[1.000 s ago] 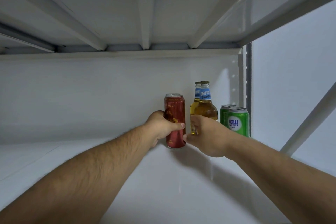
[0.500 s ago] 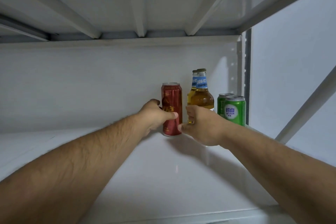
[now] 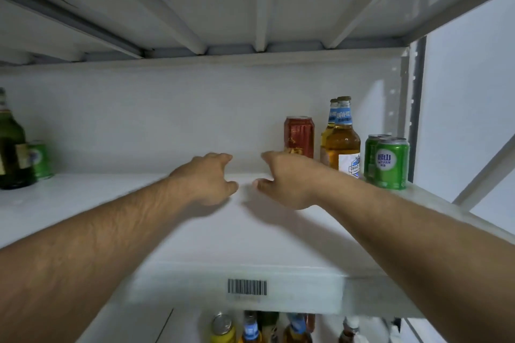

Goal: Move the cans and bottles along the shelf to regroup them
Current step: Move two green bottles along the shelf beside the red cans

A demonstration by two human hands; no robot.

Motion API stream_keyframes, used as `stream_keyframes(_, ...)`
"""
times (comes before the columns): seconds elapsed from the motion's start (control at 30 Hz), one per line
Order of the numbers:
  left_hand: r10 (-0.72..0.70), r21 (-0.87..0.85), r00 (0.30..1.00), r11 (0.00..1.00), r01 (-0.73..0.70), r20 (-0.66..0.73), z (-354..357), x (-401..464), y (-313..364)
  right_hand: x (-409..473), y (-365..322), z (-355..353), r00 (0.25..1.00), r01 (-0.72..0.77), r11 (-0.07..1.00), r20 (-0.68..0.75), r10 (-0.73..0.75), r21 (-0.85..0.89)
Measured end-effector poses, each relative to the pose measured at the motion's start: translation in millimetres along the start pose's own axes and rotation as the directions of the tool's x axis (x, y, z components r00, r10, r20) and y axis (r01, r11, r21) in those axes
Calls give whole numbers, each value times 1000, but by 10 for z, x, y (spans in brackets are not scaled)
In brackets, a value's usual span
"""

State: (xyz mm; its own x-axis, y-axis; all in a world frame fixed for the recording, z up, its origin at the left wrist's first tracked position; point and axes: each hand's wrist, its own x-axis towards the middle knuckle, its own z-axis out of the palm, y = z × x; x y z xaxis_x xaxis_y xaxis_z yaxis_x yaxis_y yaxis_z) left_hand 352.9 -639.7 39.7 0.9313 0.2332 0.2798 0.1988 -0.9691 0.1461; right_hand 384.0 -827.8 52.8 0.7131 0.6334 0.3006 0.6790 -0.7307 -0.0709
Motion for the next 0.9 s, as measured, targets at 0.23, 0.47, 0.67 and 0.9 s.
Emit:
stream_keyframes(0.23,-168,10,984,986,169,-49,-462,-956,-1209,157,-1397,195,996,80,997,46,-80,-3)
stream_keyframes(0.47,-372,-4,926,928,372,-65,-847,-2054,-2484,179,-3062,401,966,246,969,76,-248,31)
stream_keyframes(0.67,-506,-26,859,862,506,-77,-1080,-2790,-3258,161,-4155,503,928,352,933,101,-358,77)
stream_keyframes(0.9,-565,-84,816,825,559,-123,-1177,-3082,-3916,343,-4845,571,915,382,920,110,-389,81)
